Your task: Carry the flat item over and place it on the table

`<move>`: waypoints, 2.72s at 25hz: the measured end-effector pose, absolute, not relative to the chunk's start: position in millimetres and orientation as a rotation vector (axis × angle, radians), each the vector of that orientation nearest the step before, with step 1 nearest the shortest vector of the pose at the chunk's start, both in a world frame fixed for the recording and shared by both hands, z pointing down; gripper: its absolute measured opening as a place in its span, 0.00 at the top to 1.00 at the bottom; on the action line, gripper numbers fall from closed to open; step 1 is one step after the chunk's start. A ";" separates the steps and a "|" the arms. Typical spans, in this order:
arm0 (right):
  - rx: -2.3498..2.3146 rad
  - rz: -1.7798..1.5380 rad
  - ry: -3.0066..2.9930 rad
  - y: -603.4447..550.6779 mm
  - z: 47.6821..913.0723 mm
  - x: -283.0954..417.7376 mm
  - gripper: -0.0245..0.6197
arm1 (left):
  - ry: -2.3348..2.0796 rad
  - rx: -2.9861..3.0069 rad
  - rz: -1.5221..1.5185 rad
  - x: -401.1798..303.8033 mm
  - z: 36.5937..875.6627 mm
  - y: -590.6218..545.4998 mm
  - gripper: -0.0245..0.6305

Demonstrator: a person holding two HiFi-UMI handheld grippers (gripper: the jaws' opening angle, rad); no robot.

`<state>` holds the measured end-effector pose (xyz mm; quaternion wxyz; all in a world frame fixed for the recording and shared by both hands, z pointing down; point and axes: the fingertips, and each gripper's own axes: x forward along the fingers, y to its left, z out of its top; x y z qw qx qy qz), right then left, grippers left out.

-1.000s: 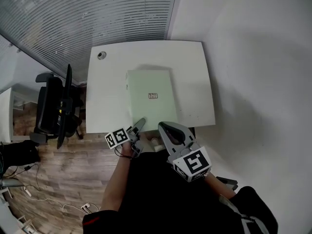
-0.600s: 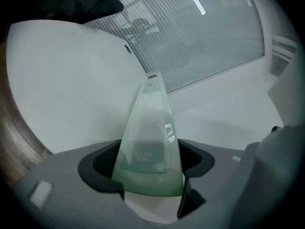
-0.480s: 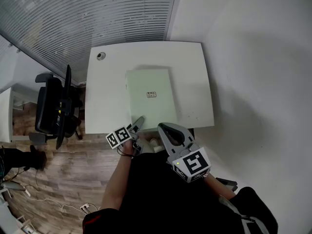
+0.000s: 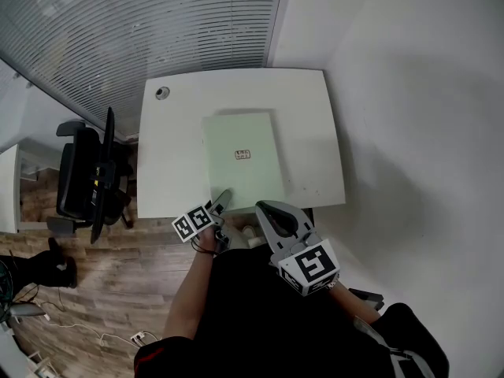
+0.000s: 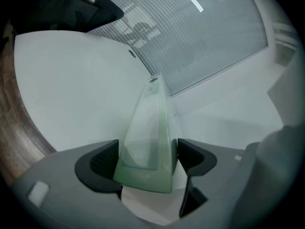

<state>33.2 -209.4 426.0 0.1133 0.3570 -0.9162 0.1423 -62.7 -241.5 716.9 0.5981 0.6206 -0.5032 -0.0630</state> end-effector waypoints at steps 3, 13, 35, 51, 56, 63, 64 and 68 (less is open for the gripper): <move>1.041 0.412 -2.688 -207.4 427.3 32.0 0.96 | -1.179 1.434 -0.130 -64.0 721.0 -239.9 0.40; 1.015 0.401 -2.683 -203.9 427.0 26.9 0.96 | -1.197 1.406 -0.111 -65.5 729.6 -237.4 0.40; 1.003 0.424 -2.678 -209.7 433.0 28.3 0.96 | -1.306 1.404 0.057 -66.1 737.6 -248.7 0.43; 1.029 0.450 -2.671 -211.6 434.7 35.7 0.96 | -1.428 1.393 0.252 -65.7 733.3 -281.7 0.43; 1.040 0.463 -2.671 -212.1 436.4 35.7 0.96 | -1.412 1.399 0.327 -65.9 733.8 -292.7 0.43; 1.046 0.467 -2.685 -212.7 437.0 38.1 0.96 | -1.387 1.409 0.324 -64.0 732.8 -294.2 0.44; 1.047 0.466 -2.687 -212.4 435.5 38.6 0.96 | -1.385 1.414 0.311 -64.3 730.1 -293.0 0.45; 1.053 0.465 -2.695 -213.7 432.2 41.5 0.96 | -1.411 1.492 0.286 -66.3 705.1 -288.8 0.53</move>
